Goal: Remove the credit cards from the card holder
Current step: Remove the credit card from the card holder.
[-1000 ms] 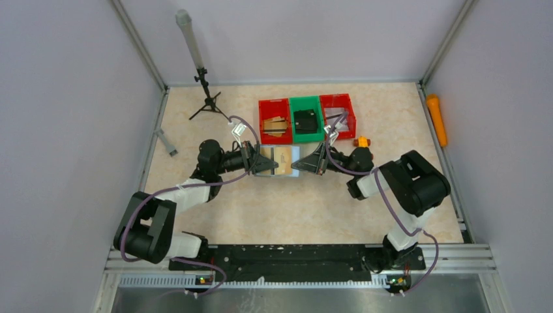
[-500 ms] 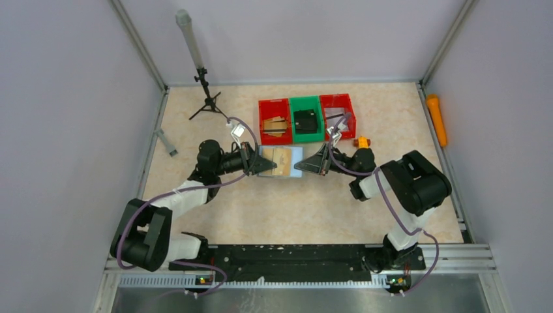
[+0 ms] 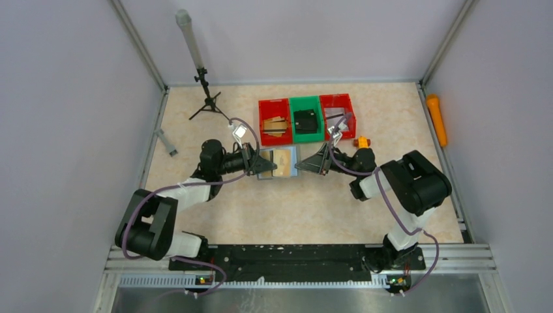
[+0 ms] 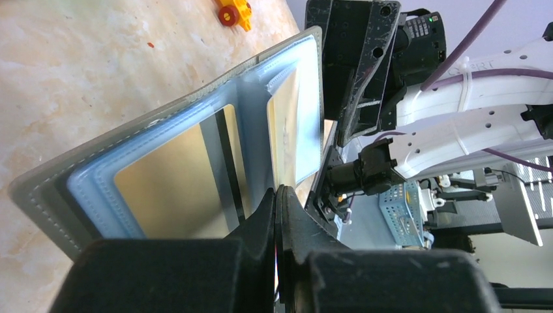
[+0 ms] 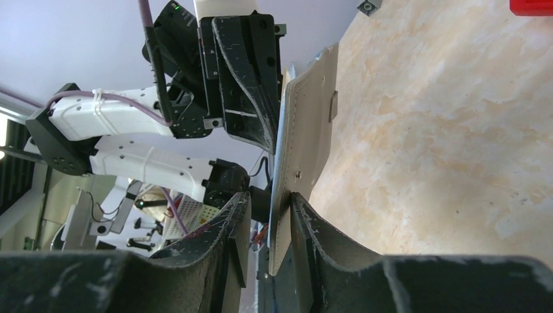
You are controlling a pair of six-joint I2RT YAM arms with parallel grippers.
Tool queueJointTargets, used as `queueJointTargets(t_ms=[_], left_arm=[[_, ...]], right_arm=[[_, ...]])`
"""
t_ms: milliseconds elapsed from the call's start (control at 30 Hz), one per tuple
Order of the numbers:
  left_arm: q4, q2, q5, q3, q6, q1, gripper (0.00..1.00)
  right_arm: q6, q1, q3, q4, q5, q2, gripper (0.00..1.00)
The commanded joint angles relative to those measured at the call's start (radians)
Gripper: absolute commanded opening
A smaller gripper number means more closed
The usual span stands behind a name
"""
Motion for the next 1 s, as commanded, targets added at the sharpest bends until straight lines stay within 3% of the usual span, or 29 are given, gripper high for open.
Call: queueJointTargets(t_ms=[0, 200, 400, 500, 767, 900, 967], left_arm=[[0.095, 0.022, 0.028, 0.027, -0.025, -0.012, 0.0], [0.09, 0.028, 0.029, 0.032, -0.021, -0.024, 0.0], [0.096, 0.035, 0.037, 0.039, -0.024, -0.04, 0.0], [0.106, 0.04, 0.047, 0.041, -0.03, -0.046, 0.0], [0.117, 0.05, 0.059, 0.048, -0.036, -0.053, 0.0], [0.117, 0.05, 0.059, 0.048, -0.036, -0.055, 0.0], [0.116, 0.047, 0.059, 0.048, -0.034, -0.055, 0.06]], right_arm=[[-0.031, 0.009, 0.015, 0.182, -0.006, -0.023, 0.3], [-0.073, 0.02, 0.031, 0.095, 0.001, -0.02, 0.36], [-0.121, 0.031, 0.035, 0.023, 0.015, -0.017, 0.49], [-0.14, 0.035, 0.043, -0.013, 0.019, -0.017, 0.49], [-0.137, 0.042, 0.056, -0.025, 0.011, 0.0, 0.33], [-0.122, 0.042, 0.062, -0.009, 0.002, 0.01, 0.1], [-0.116, 0.042, 0.062, -0.002, 0.0, 0.013, 0.01]])
